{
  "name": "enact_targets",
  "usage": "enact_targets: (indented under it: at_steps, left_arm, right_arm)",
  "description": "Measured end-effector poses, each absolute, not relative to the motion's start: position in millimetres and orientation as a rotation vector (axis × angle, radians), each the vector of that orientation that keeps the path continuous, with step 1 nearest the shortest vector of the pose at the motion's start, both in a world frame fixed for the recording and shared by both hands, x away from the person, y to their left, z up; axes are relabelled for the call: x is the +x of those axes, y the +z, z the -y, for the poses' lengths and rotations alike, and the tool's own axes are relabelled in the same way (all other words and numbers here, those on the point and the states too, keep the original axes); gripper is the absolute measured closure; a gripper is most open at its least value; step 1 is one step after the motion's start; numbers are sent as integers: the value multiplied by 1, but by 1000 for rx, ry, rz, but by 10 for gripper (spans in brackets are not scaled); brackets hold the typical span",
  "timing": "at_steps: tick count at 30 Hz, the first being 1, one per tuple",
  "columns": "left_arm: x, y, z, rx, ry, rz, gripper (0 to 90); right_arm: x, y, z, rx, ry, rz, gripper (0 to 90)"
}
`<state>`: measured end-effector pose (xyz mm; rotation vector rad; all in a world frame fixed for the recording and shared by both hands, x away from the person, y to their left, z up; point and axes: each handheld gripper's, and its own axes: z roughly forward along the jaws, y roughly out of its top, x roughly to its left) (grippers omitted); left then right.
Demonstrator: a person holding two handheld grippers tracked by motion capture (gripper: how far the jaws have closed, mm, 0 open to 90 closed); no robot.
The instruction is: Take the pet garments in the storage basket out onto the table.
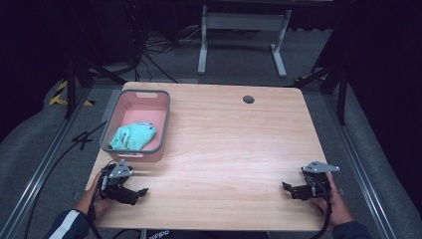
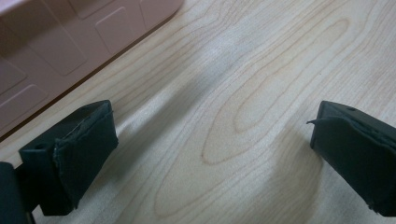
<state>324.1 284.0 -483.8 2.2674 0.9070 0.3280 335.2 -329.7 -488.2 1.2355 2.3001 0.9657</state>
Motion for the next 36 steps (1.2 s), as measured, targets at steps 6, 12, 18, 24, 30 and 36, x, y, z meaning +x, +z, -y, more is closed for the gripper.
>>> enact_targets:
  at_steps: [6, 12, 18, 24, 30, 36]
  left_arm:
    - [322, -483, -289, 2286, 311, -876, 6]
    - [322, -478, -293, 2339, 279, -861, 30]
    - [318, -460, -295, 2401, 285, -815, 165]
    - [316, -419, -299, 2385, 340, -783, 202]
    - [325, -383, -298, 2399, 406, -750, 204]
    - [339, -363, -293, 2409, 428, -736, 205]
  right_arm:
    - [335, -488, 330, 1235, 966, -2300, 5]
    - [335, -488, 330, 1236, 966, -2300, 6]
    - [335, -488, 330, 1236, 966, -2300, 5]
    - [335, -488, 330, 1236, 966, -2300, 5]
    - [335, -488, 330, 1236, 966, -2300, 5]
    - [335, -488, 330, 1236, 966, -2300, 5]
